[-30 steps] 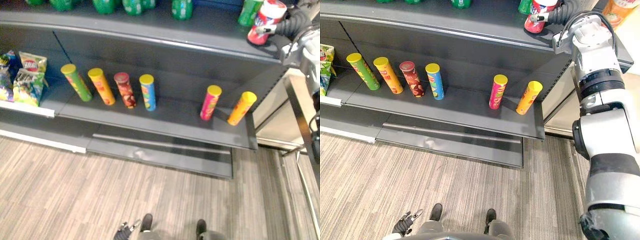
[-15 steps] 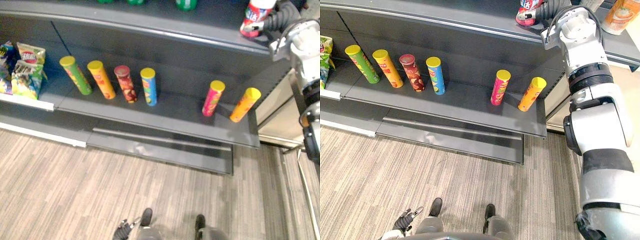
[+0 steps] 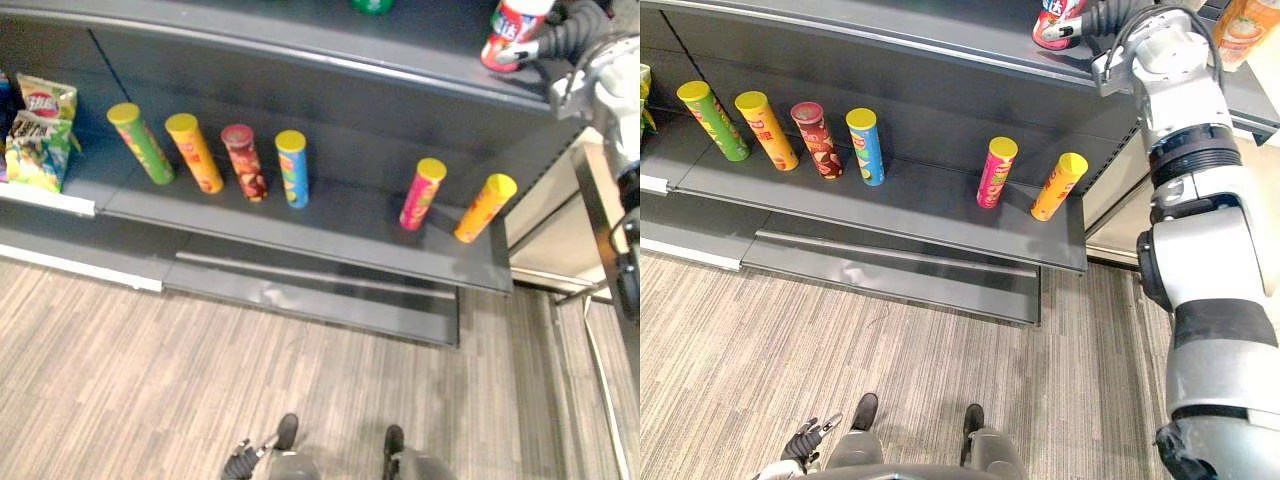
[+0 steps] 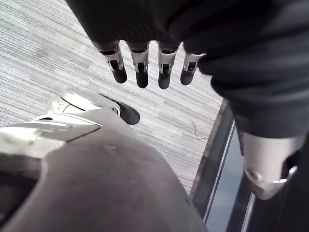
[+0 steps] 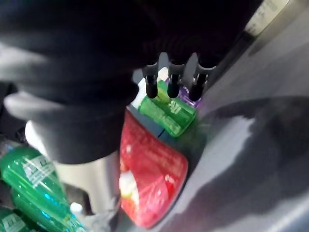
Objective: Put the gum and the chips on the shelf.
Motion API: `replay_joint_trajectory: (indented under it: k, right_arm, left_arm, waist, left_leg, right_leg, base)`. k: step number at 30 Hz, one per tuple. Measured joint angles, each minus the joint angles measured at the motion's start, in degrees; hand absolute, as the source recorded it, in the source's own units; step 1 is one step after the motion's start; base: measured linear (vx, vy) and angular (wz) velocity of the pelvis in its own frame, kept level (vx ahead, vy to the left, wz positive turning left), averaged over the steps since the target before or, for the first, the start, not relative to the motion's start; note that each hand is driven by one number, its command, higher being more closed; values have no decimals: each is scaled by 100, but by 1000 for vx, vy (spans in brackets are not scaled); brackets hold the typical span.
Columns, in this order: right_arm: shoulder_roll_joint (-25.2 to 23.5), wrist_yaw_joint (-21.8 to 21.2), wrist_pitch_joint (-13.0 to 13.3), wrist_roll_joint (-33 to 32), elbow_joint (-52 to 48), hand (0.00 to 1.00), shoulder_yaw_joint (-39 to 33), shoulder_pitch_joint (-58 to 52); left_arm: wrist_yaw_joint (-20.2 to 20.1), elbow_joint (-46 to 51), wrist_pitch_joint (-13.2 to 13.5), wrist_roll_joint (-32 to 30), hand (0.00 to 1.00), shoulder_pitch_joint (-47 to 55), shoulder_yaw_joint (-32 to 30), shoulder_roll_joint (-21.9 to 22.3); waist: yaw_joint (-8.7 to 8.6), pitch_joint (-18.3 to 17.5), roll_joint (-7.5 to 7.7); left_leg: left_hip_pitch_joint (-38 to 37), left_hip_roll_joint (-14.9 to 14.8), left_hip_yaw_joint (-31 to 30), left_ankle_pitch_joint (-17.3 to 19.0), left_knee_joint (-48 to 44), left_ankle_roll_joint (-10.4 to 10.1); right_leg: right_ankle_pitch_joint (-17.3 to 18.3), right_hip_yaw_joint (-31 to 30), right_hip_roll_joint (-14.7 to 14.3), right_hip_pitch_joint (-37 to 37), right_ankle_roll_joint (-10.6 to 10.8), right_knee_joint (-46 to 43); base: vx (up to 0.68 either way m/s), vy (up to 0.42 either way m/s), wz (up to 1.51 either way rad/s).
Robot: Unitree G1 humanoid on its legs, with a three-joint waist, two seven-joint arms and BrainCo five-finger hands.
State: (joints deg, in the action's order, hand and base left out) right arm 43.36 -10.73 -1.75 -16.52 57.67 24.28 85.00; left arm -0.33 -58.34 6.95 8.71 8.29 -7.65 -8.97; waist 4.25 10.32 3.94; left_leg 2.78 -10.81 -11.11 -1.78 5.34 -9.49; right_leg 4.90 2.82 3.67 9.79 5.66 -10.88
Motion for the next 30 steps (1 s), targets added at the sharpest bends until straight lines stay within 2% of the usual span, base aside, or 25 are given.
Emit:
replay_joint_trajectory:
  k: [5,7,11,16,18,20,21,24,25,26,27,28,29,30]
  right_arm:
    - [635,-193,-64,-918,-1417,0,538,-6]
    - [1062,-258,7,-1333,-2272,0,735,-172]
    - [1777,-397,260,-1857,-3840,0,775,-1156]
    - [2436,-614,338,-2194,-5128,0,745,-2407]
    - [2665,-716,429,-2241,-5885,0,134,-3224]
    - [2738,-728,628,-2319,-6378,0,-621,-3943]
    - [2740,-729,677,-2409,-6514,0,-898,-4183]
    - [2587,-719,984,-2483,-7057,0,-2399,-5547]
    - [2267,-707,1068,-2498,-7229,0,-2947,-6105]
    - [2046,-698,1098,-2499,-7318,0,-3198,-6395]
    - [1557,-679,1143,-2495,-7503,0,-3551,-6963]
    - [1059,-652,1177,-2459,-7662,0,-3725,-7556]
    - [796,-635,1176,-2435,-7735,0,-3752,-7881]
    - [174,-613,1145,-2397,-7830,0,-3699,-8569]
  left_arm:
    - [-6,2,-2,11,0,103,-149,1]
    - [-12,5,-2,11,0,101,-181,-8]
    - [-18,-4,-3,11,0,106,-183,-75]
    - [-48,-50,-4,-4,0,100,-192,-99]
    - [-49,-81,-4,-7,0,102,-298,-94]
    - [-48,-105,-7,-19,0,112,-400,-69]
    - [-46,-106,-7,-30,0,116,-407,-67]
    - [-34,-103,-4,-46,0,169,-546,-17]
    - [-5,-103,-3,-47,0,237,-632,8]
    - [5,-101,-1,-47,0,281,-651,20]
    - [9,-106,-4,-52,0,366,-718,29]
    - [11,-106,-5,-60,0,433,-760,46]
    - [10,-106,-6,-68,0,458,-784,66]
    - [11,-106,-9,-96,0,497,-827,106]
  waist:
    - [-272,7,22]
    - [-284,-7,50]
    - [-405,-76,154]
    - [-553,-108,195]
    - [-575,-152,214]
    - [-581,-270,229]
    - [-582,-298,233]
    - [-610,-466,252]
    - [-658,-576,262]
    - [-695,-631,276]
    - [-742,-745,283]
    - [-775,-837,278]
    - [-820,-878,273]
    - [-869,-948,255]
  left_leg:
    - [-41,-33,129,20,3,-21]
    - [-98,-65,250,60,4,-21]
    - [-91,-66,365,82,5,-18]
    - [-108,-32,426,91,5,-3]
    - [-104,-36,433,92,5,-2]
    - [-80,-31,459,96,6,2]
    - [-82,-29,462,99,6,7]
    - [-87,-7,473,123,7,24]
    - [-87,-2,492,138,7,34]
    - [-90,2,504,144,7,42]
    - [-104,3,571,159,7,51]
    - [-127,12,595,181,7,53]
    - [-134,14,601,188,7,53]
    - [-140,14,613,195,7,55]
  right_leg:
    - [-5,-95,-40,10,0,29]
    - [-5,-192,-77,17,-1,40]
    - [-4,-308,-81,105,0,16]
    - [-3,-358,-80,123,2,8]
    - [-1,-364,-87,139,3,8]
    - [-1,-403,-91,194,3,-8]
    - [-1,-406,-90,194,3,-8]
    - [1,-425,-72,198,6,-5]
    - [1,-440,-68,202,6,4]
    - [2,-446,-63,201,7,7]
    - [2,-487,-59,205,7,15]
    - [1,-528,-54,203,8,22]
    - [1,-540,-50,202,8,24]
    - [1,-553,-45,199,8,32]
  base:
    - [4,-3,-11]
    - [18,-7,-25]
    - [26,6,-16]
    - [7,1,-4]
    - [1,-2,-3]
    - [5,-4,-8]
    - [5,1,-3]
    - [1,4,-1]
    - [6,14,-4]
    - [12,16,-9]
    - [17,18,-14]
    - [17,19,-16]
    - [13,18,-11]
    - [9,14,-11]
